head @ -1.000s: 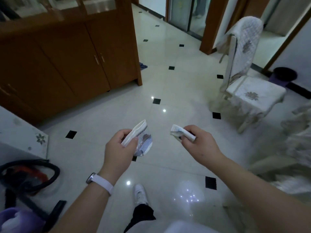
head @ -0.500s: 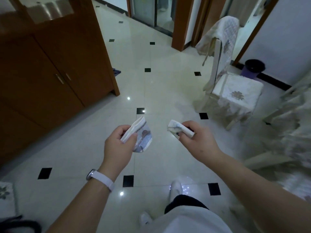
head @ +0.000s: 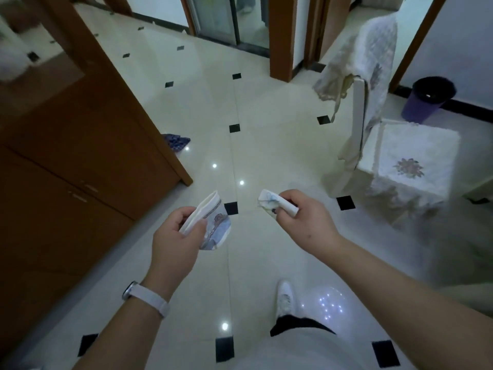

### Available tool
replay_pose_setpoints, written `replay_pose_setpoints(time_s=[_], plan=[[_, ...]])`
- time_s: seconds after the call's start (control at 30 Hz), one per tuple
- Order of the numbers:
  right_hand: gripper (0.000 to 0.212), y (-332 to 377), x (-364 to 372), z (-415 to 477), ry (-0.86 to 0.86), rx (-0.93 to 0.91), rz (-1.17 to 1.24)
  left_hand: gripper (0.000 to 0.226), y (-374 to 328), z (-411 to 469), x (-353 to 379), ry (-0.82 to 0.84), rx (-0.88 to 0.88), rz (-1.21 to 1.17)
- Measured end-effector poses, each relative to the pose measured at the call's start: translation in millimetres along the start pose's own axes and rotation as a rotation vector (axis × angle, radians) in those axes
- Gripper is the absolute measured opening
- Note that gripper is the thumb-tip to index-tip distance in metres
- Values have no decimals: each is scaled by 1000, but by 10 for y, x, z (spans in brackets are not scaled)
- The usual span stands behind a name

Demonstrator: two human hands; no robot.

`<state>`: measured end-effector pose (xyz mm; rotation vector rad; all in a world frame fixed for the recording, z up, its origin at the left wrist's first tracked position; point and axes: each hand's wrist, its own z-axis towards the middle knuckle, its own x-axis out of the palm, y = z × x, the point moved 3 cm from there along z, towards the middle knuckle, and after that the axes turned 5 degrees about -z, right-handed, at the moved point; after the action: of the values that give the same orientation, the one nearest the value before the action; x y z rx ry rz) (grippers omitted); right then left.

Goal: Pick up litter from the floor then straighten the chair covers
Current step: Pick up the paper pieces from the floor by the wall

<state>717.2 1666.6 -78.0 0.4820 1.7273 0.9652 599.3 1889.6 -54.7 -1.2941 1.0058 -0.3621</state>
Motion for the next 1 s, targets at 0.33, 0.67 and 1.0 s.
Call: replay_pose_setpoints(time_s=[0.33, 0.67, 1.0], plan=[[9, -67, -526, 1416, -58, 33, 53, 24, -533, 1392, 654, 82, 68, 21], [9, -8, -537, 2748, -114, 128, -40, 24, -553, 2953, 1276, 176, 69, -74], [7, 349, -838, 4370, -326, 228, -135, 20, -903, 5033, 1681, 293, 149, -110]])
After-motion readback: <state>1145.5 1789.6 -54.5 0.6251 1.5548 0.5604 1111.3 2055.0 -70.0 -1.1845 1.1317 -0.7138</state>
